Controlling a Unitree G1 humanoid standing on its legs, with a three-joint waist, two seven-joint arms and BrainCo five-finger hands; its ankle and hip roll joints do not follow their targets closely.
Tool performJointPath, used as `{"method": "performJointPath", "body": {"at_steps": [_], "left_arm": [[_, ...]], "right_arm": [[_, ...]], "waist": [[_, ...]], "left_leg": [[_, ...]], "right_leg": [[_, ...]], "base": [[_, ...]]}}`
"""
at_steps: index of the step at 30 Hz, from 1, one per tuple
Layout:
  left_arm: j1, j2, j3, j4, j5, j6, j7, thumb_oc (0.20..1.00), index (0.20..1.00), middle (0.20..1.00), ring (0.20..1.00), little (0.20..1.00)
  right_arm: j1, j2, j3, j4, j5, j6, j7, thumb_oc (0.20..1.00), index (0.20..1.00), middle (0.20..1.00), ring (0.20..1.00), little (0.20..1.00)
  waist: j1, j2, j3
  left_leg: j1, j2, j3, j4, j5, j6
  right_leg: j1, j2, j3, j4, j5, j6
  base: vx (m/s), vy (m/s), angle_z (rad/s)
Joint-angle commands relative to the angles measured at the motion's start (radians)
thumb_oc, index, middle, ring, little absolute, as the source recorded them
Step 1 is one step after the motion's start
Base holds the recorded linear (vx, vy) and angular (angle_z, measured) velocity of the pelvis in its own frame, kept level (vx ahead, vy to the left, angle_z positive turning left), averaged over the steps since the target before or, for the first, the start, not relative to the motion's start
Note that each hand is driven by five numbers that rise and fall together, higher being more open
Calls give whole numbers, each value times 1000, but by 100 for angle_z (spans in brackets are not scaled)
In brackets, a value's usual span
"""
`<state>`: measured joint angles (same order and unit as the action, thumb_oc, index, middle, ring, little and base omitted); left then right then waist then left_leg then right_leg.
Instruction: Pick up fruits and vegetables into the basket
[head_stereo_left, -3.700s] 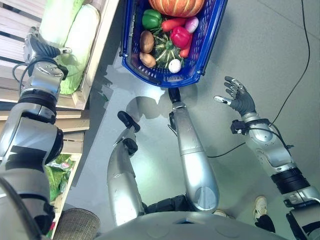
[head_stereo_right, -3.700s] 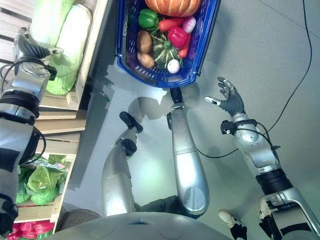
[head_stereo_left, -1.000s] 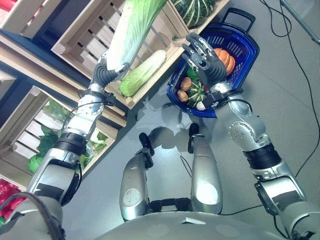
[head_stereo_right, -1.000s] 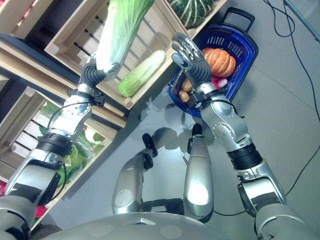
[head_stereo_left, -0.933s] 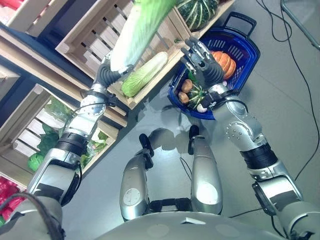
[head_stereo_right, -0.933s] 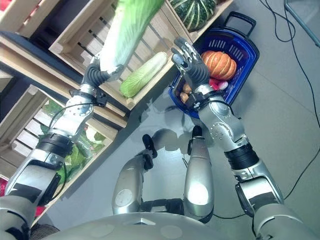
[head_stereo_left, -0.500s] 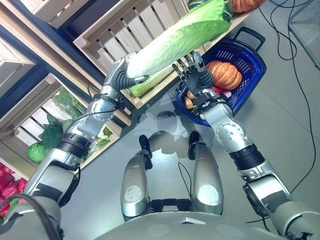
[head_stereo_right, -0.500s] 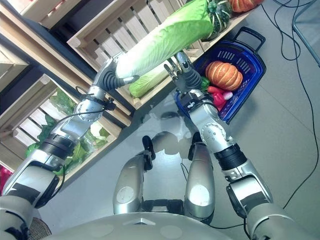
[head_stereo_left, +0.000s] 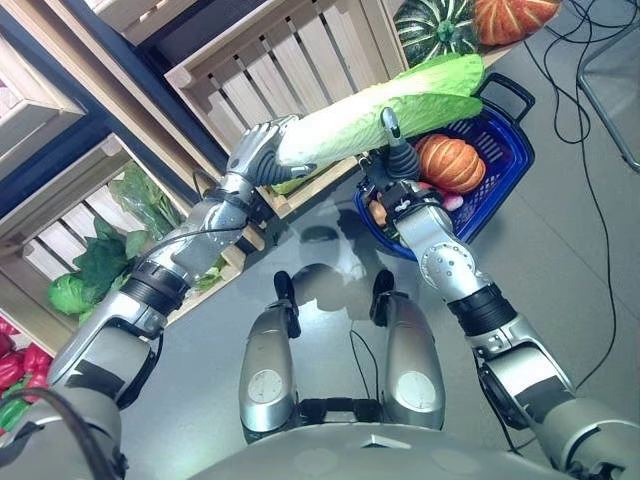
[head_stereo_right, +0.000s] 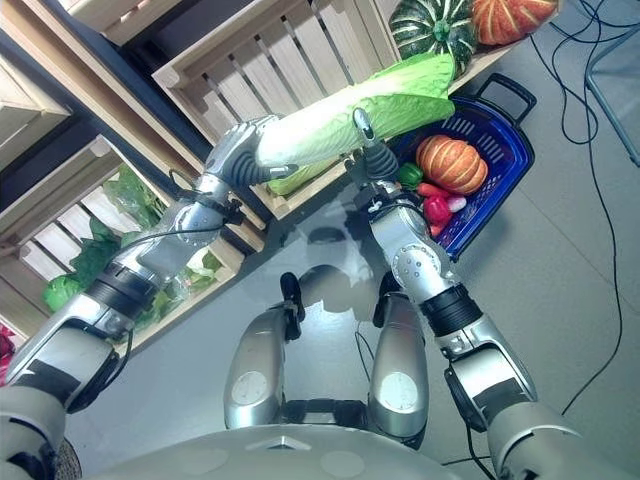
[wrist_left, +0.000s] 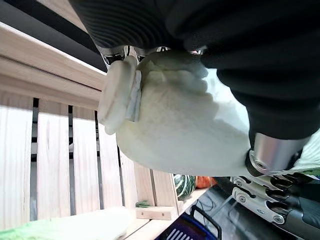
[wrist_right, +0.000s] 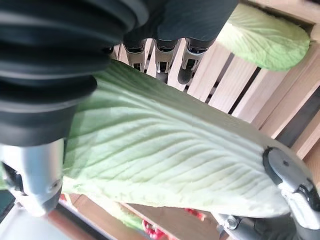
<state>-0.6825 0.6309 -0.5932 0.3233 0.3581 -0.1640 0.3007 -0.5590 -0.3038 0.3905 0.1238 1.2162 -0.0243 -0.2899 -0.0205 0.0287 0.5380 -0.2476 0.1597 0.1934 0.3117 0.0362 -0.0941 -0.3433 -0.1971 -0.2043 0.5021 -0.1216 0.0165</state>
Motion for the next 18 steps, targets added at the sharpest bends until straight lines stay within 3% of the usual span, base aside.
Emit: {"method": "performJointPath", "body": {"at_steps": [1,7,8,9,13,15,16,17,18], "left_arm": [[-24,15,-88,-109,154,23,-18,200,200,200,200,200],[-41,12,-154,-132,334,88,-51,200,200,200,200,200],[-39,12,-175,-148,389,98,-80,200,200,200,200,200],[-39,8,-186,-154,410,101,-91,200,200,200,200,200],[-34,-4,-224,-182,439,106,-116,200,200,200,200,200],[-30,1,-238,-201,366,128,-156,200,200,200,200,200],[-27,2,-238,-200,320,146,-172,404,404,404,404,404],[-27,4,-238,-198,291,159,-177,871,871,871,871,871],[-24,7,-233,-189,251,178,-182,1000,1000,1000,1000,1000]], "right_arm": [[-100,57,32,-40,0,-23,-1,1000,1000,1000,1000,1000],[-130,45,19,-10,0,-74,-26,1000,1000,1000,1000,1000],[-147,40,15,-15,-6,-118,1,749,749,749,749,749],[-151,39,11,-17,-3,-132,14,200,200,200,200,200],[-177,42,2,-4,-31,-222,47,200,200,200,200,200],[-215,19,-16,7,-143,-293,29,200,200,200,200,200],[-229,5,-25,9,-204,-316,9,200,200,200,200,200],[-236,0,-30,8,-237,-326,-5,200,200,200,200,200],[-243,-18,-43,0,-307,-335,-36,200,200,200,200,200]], "waist": [[-9,-37,-71],[-7,-34,-67],[-8,-32,-65],[-8,-31,-64],[-9,-19,-58],[-10,-9,-50],[-12,-6,-47],[-12,-4,-46],[-16,-1,-43]], "left_leg": [[-10,-15,30,111,-134,24],[-5,-14,31,106,-137,22],[-5,-12,31,103,-139,18],[-8,-13,29,102,-139,17],[-17,-16,27,102,-141,15],[-25,-16,27,104,-145,14],[-29,-16,27,105,-145,14],[-33,-16,27,106,-145,14],[-37,-16,28,107,-146,15]], "right_leg": [[72,-23,-17,-107,36,57],[82,-25,-23,-121,39,62],[84,-26,-26,-125,38,65],[81,-27,-26,-127,39,67],[71,-32,-27,-125,40,72],[61,-37,-27,-119,37,75],[54,-38,-25,-114,36,77],[48,-38,-24,-111,35,78],[42,-37,-21,-109,34,78]], "base": [[0,0,0],[-7,1,0],[-45,4,4],[-64,7,4],[-47,14,1],[-68,20,3],[-61,16,2],[-60,18,0],[-59,21,-2]]}}
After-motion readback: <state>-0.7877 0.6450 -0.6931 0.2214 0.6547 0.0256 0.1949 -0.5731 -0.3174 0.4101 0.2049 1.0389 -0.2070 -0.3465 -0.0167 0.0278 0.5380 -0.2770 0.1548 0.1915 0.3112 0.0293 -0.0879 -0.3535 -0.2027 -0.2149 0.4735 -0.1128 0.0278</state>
